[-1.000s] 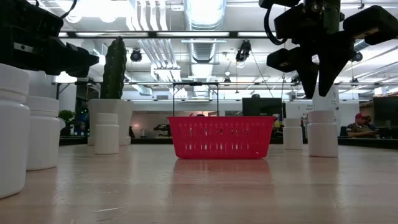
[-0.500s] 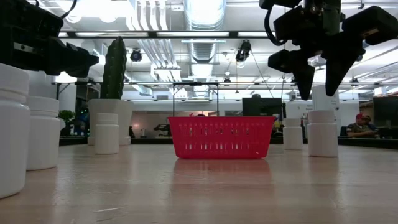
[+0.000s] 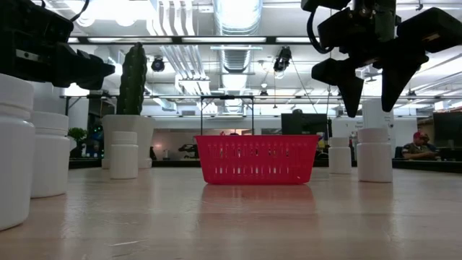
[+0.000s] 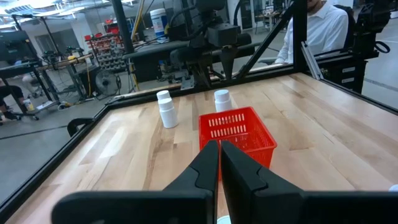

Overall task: Pick and place pill bottles into a basket
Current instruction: Put the white medicine bottle into the red basket

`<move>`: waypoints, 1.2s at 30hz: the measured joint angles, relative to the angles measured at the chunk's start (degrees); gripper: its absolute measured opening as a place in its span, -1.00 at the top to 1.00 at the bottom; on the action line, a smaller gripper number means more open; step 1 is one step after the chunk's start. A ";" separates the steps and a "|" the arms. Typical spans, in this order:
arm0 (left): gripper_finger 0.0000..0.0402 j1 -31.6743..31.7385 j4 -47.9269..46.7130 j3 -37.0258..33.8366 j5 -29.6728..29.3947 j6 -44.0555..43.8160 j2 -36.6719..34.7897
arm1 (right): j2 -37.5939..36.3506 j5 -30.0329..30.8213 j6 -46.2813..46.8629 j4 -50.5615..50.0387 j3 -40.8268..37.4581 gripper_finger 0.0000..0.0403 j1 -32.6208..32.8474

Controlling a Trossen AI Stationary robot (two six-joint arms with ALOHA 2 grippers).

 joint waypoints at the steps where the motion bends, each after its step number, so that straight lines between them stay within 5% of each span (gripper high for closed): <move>1: 1.00 0.00 0.00 0.00 0.01 0.01 0.00 | 0.00 0.00 0.00 0.00 -0.09 -0.22 0.00; 36: 1.00 0.00 -0.01 0.00 0.00 0.01 0.00 | 0.00 -0.13 -0.22 14.95 -11.28 -0.23 0.00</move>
